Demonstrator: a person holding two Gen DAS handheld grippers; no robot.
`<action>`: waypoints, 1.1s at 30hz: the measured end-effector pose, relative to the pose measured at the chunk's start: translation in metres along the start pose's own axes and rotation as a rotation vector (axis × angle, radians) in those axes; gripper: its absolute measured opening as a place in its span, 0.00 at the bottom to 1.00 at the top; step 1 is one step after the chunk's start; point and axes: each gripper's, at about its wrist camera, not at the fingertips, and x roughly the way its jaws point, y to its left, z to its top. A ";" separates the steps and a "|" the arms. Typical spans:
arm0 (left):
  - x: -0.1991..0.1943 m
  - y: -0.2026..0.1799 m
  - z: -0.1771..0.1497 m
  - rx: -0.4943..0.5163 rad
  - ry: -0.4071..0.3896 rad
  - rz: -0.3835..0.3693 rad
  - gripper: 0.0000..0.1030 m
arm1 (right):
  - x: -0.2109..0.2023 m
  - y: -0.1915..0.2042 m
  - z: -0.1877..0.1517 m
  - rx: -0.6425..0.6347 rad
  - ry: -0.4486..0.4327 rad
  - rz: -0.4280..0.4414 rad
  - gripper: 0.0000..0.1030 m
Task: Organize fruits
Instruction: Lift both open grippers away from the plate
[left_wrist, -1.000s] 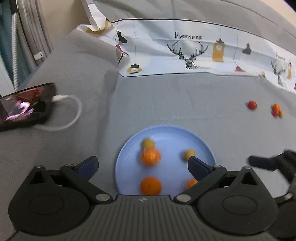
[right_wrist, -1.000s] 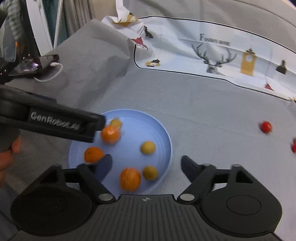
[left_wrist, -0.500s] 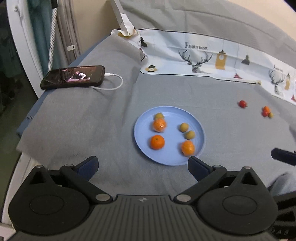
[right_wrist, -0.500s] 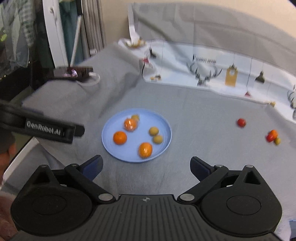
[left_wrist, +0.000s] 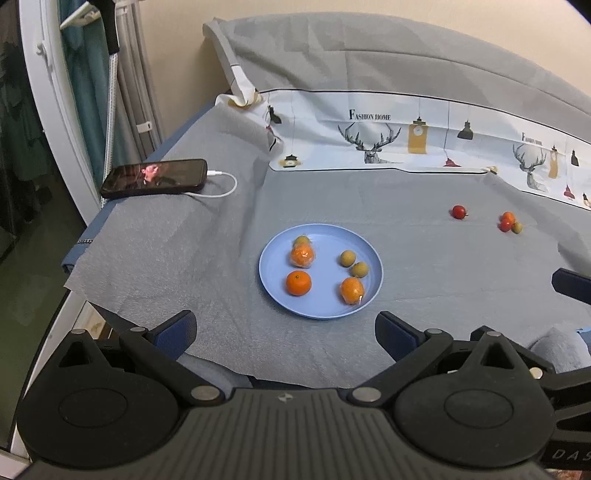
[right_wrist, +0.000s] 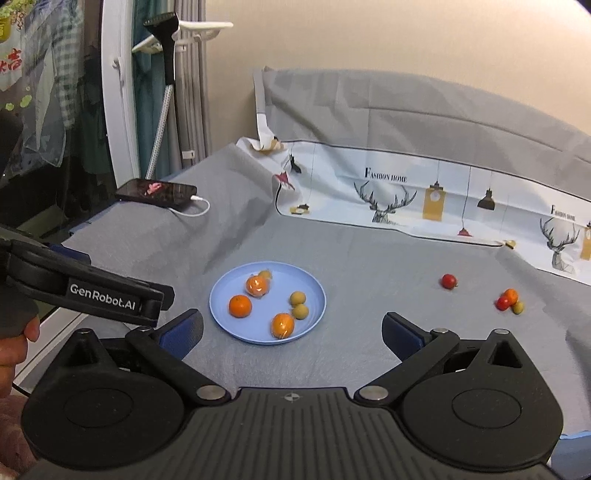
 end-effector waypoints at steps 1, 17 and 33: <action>-0.002 -0.001 0.000 0.001 -0.004 0.000 1.00 | -0.003 0.000 0.000 -0.003 -0.006 -0.001 0.99; -0.006 0.004 -0.004 -0.004 -0.014 -0.006 1.00 | -0.006 0.006 -0.002 -0.022 -0.015 -0.003 0.99; 0.008 0.009 -0.005 -0.015 0.019 -0.017 1.00 | 0.005 0.008 -0.003 -0.029 0.031 0.001 0.99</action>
